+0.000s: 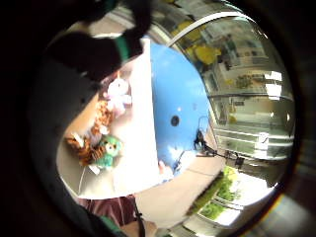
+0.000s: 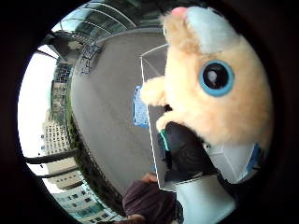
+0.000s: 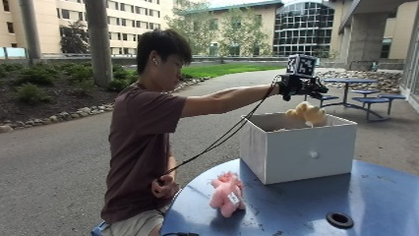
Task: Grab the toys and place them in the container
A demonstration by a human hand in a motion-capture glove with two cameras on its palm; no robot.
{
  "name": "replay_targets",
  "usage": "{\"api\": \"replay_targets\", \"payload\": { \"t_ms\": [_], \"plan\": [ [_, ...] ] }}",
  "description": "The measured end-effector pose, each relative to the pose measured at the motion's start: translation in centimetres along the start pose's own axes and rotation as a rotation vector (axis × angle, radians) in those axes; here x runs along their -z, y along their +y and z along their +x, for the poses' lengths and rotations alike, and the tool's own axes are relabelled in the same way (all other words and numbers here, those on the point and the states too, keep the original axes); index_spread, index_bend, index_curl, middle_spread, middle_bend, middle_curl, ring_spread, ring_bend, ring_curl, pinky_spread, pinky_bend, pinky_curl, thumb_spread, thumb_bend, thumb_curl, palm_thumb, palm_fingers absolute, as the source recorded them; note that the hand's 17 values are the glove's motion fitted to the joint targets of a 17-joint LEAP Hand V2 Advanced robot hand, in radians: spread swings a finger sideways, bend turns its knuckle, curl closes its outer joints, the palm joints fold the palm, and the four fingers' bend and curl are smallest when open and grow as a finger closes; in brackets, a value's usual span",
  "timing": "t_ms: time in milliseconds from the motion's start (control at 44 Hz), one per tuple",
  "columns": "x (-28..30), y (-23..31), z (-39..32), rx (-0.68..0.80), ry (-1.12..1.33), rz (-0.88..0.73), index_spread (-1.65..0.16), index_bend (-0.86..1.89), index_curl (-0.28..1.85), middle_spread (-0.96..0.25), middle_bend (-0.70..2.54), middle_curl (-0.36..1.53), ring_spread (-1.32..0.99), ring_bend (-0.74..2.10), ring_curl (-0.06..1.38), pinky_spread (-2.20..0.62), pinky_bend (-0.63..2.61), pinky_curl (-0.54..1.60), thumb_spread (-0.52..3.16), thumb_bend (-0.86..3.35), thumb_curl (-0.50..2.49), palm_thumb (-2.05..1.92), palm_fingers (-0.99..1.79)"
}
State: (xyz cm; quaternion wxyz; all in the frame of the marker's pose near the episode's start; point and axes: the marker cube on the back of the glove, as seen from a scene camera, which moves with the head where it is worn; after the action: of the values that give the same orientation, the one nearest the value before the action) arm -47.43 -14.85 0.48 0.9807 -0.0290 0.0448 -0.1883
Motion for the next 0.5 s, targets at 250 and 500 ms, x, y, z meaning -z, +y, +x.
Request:
{"api": "replay_targets", "payload": {
  "t_ms": [250, 500],
  "plan": [
    [0.8, 2.8, 3.6, 0.028, 0.017, 0.043, -0.22, 0.04, 0.52, -0.02, 0.16, 0.52, -0.08, 0.33, 0.49, -0.01, 1.22, 0.49, 1.02, -0.05, 0.67, 0.03, -0.48],
    [2.3, 6.9, 8.2, -0.065, 0.051, 0.033, -0.19, 0.04, 0.36, 0.03, 0.10, 0.40, 0.01, 0.20, 0.42, 0.06, 1.08, 0.42, 1.13, -0.02, 0.55, 0.01, -0.34]
  ]
}}
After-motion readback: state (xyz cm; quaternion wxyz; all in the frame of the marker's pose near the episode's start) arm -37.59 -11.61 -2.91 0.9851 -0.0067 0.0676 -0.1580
